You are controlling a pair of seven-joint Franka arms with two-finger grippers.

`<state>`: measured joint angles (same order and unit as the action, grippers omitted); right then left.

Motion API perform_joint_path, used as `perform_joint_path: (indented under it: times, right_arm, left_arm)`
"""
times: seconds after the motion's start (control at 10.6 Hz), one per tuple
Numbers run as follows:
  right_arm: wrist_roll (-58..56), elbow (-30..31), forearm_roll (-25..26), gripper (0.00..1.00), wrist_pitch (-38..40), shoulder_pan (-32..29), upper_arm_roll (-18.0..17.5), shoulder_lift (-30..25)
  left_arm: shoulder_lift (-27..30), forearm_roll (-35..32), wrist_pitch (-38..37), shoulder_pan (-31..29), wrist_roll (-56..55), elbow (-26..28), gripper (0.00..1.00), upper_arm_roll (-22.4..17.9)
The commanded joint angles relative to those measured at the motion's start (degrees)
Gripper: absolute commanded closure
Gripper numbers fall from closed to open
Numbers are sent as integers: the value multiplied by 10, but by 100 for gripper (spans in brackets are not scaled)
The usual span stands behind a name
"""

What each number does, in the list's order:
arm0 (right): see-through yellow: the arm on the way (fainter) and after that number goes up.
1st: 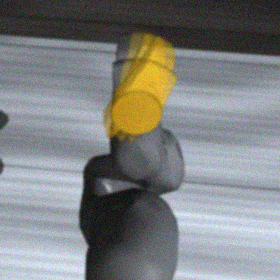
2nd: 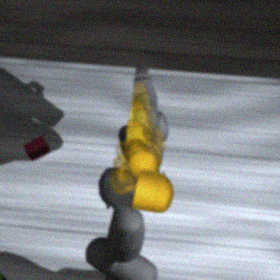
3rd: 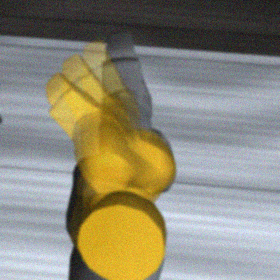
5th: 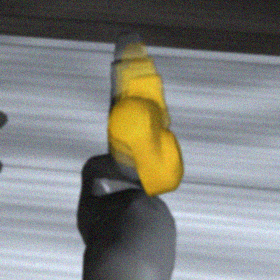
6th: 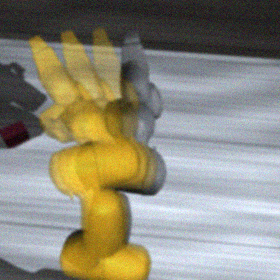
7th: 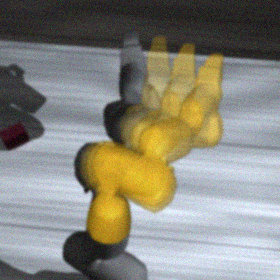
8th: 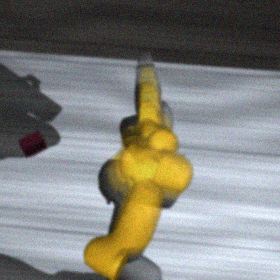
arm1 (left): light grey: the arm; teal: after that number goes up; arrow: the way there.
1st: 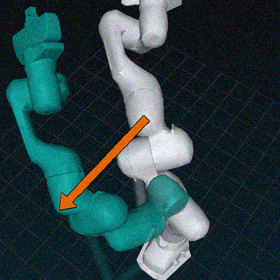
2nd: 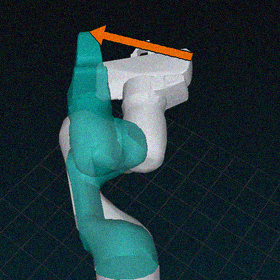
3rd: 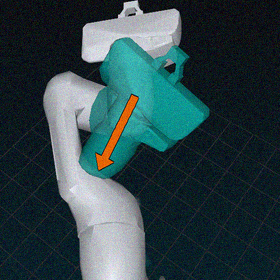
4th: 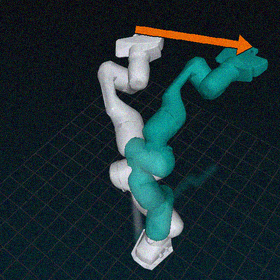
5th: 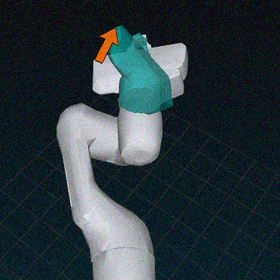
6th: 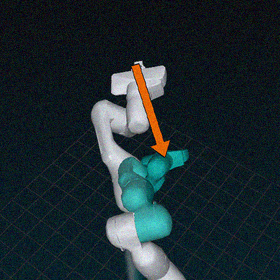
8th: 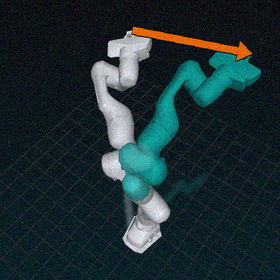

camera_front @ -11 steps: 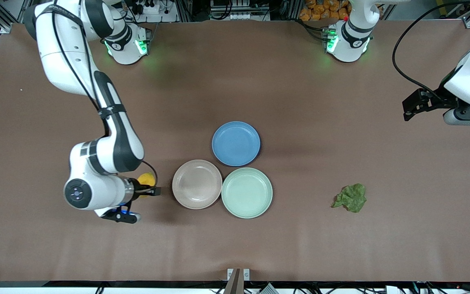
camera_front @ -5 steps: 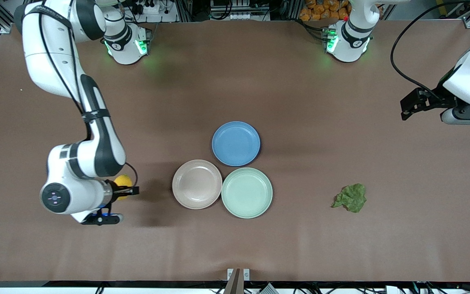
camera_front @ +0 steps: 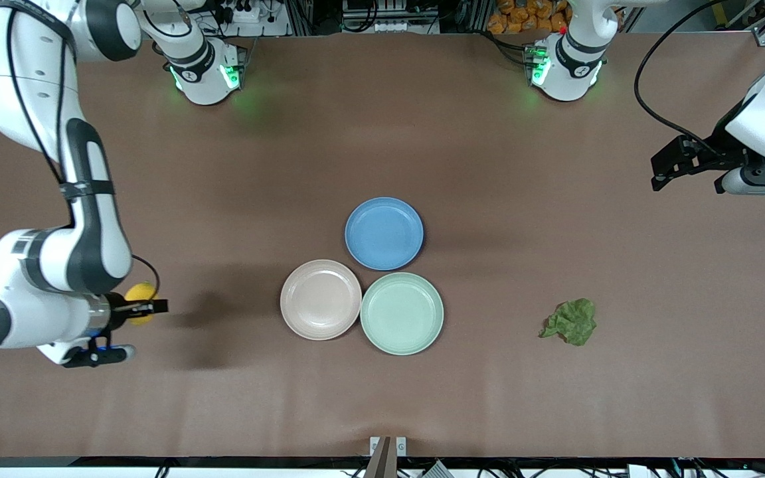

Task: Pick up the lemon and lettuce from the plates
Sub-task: 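Lift the lemon off the cream plate and carry it aside with the right gripper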

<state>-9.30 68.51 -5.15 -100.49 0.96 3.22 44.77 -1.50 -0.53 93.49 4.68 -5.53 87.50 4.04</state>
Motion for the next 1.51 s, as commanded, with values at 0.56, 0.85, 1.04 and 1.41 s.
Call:
perform_joint_path:
  times: [0.56,0.85,1.04,1.41]
  right_arm:
    - [-106,367,21,48,-224,-54,-14,-174]
    - [-121,432,20,48,-302,-63,-14,-178]
    - [-121,448,20,47,-332,-59,-14,-168]
    - [-121,446,20,36,-335,-57,-14,-149]
  left_arm:
    - [0,7,1,-1,-3,8,0,0]
    - [-4,7,2,-2,-3,8,0,2]
    - [-4,7,2,-3,-3,9,0,2]
    - [-4,7,2,-3,-2,8,0,2]
